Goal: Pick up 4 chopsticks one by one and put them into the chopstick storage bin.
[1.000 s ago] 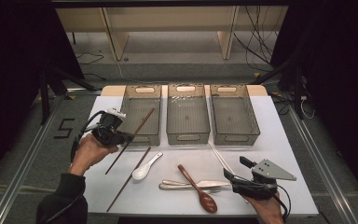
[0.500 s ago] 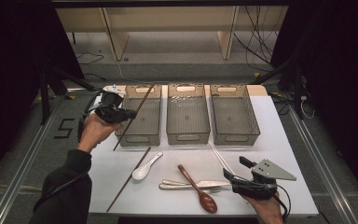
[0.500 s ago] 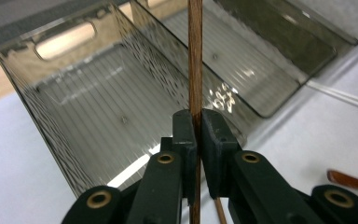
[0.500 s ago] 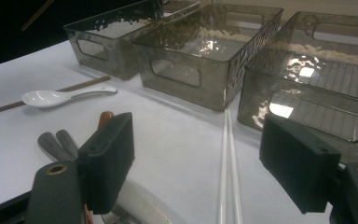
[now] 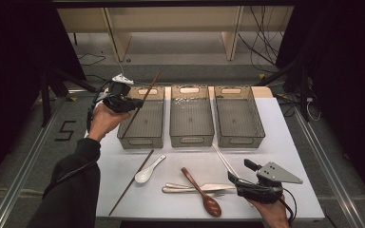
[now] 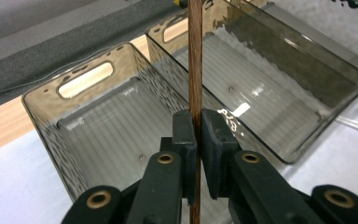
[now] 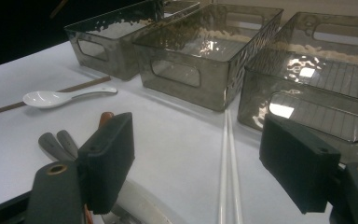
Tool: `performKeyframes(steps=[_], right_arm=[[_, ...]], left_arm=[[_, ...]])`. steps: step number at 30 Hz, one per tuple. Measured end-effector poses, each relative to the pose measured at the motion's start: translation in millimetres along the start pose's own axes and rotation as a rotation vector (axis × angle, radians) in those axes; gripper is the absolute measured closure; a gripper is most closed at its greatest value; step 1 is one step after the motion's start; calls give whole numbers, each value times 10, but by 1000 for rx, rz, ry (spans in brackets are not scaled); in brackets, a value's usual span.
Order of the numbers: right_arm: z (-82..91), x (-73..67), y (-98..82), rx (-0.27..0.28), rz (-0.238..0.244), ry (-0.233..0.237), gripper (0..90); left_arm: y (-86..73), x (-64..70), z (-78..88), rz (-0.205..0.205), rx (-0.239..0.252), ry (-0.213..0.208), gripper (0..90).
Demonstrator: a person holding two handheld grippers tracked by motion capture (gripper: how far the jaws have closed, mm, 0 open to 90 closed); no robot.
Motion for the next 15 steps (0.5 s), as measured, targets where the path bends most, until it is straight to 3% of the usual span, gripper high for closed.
performKeyframes(steps=[9, 15], right_arm=[[-3, 2, 0, 0, -2, 0, 269], [-12, -5, -4, -3, 0, 6, 269]], left_arm=[[-19, -171, -169, 4, 34, 49, 840], [-80, -274, -231, 49, 48, 68, 839]])
Point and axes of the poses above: each handheld gripper's, and its own axes: z roughly backward along the jaws, y roughly out of its top, x roughly to its right, the point moved 5 cm from there along -z, roughly forward along the jaws, and after that the axes turned 3 degrees about y, right-handed, at the moved point
